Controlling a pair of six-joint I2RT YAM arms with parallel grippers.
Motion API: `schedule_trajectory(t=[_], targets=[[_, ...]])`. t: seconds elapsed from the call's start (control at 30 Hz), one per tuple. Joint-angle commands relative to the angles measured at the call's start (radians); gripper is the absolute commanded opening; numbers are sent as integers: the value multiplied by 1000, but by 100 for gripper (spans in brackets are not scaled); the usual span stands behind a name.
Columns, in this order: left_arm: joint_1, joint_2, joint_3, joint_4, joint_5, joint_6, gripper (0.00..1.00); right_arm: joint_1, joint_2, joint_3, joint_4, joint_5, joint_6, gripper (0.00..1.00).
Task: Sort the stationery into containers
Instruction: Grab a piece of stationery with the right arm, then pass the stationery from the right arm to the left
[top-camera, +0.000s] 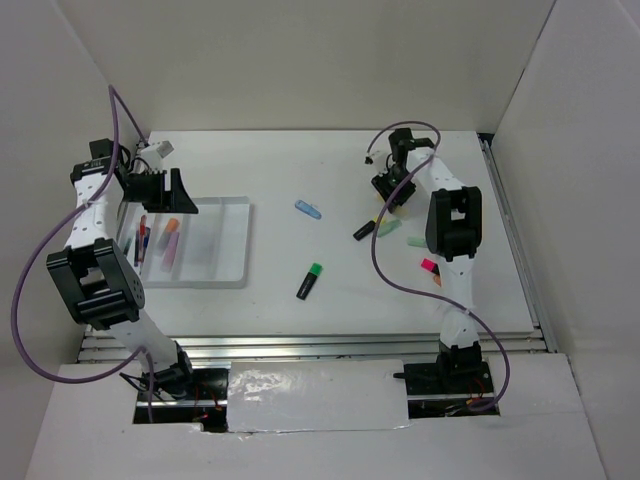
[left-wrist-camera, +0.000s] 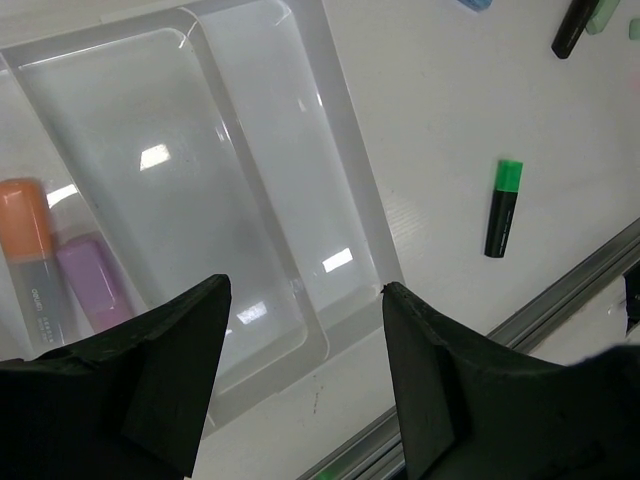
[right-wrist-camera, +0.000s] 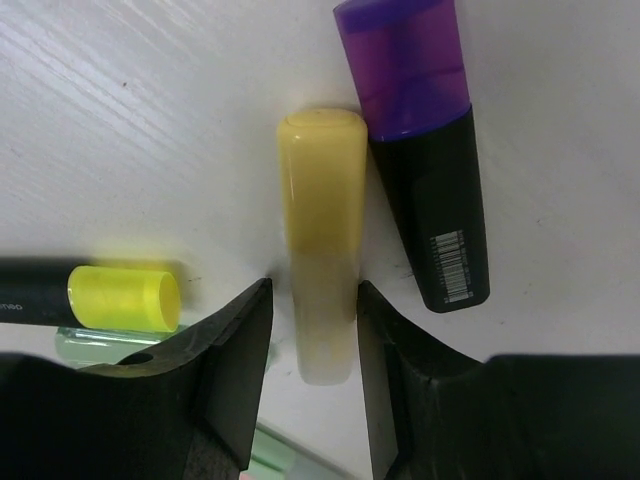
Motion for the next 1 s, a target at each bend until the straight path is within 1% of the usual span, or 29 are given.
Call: schedule_trajectory(t=[0.0, 0.07, 0.13, 0.17, 0.2, 0.23, 0.27, 0.3, 0.33, 0.4, 0.43, 0.47, 0.53, 0.57, 0.63, 0.67, 0.7, 0.73, 0.77, 0.8, 0.83, 0.87, 0.9, 0.93, 0.97], targets=[[7, -8, 40, -16, 49, 11, 74, -1, 31, 72, -60, -1, 16, 46], [10, -16, 35, -6, 50, -14, 74, -1, 53, 105, -87, 2, 16, 44], [13, -37, 14, 40, 64, -46, 74, 1, 62, 125, -100, 5, 13, 37], [18, -46, 3, 60, 75, -64, 74, 5, 64, 129, -101, 8, 13, 26], [24, -74, -24, 82, 87, -106, 74, 7, 57, 119, -95, 14, 12, 20], [27, -91, -38, 141, 107, -133, 75, 13, 48, 94, -88, 29, 10, 15], [33, -108, -54, 171, 122, -176, 75, 18, 16, 75, -63, 33, 13, 7], [39, -153, -90, 207, 135, -202, 76, 19, -7, 61, -51, 28, 19, 5], [53, -176, -112, 290, 168, -260, 78, 19, -68, 34, -26, -8, 35, 1], [62, -253, -187, 390, 191, -348, 79, 21, -135, 12, -6, -61, 50, 0], [61, -279, -210, 483, 193, -383, 82, 27, -198, 0, 1, -105, 76, 0], [55, -302, -230, 523, 202, -452, 82, 30, -229, -3, 17, -133, 91, 0], [26, -362, -284, 597, 205, -521, 83, 45, -328, -17, 26, -202, 134, 0], [10, -382, -307, 670, 195, -598, 83, 51, -356, -28, 49, -287, 191, 0], [-43, -450, -371, 743, 169, -664, 83, 84, -451, -100, 105, -370, 252, 0], [-66, -473, -427, 831, 137, -731, 83, 100, -481, -127, 132, -432, 322, 0], [-108, -524, -457, 878, 114, -765, 85, 117, -514, -167, 168, -450, 361, 0], [-129, -551, -485, 913, 83, -832, 87, 162, -574, -242, 242, -464, 393, 0], [-154, -572, -526, 992, 54, -864, 88, 186, -600, -274, 271, -484, 453, 0], [-201, -606, -541, 1014, -3, -884, 89, 208, -623, -331, 302, -498, 482, 0], [-223, -615, -549, 1033, -28, -919, 90, 252, -656, -351, 354, -506, 513, 0], [-252, -626, -555, 1042, -49, -931, 90, 274, -668, -367, 371, -513, 541, 0], [-301, -637, -557, 1054, -93, -940, 90, 294, -685, -388, 388, -539, 570, 0], [-326, -638, -558, 1061, -117, -962, 90, 336, -688, -394, 414, -538, 614, 0], [-377, -641, -565, 1086, -134, -976, 91, 357, -696, -401, 423, -520, 634, 0]])
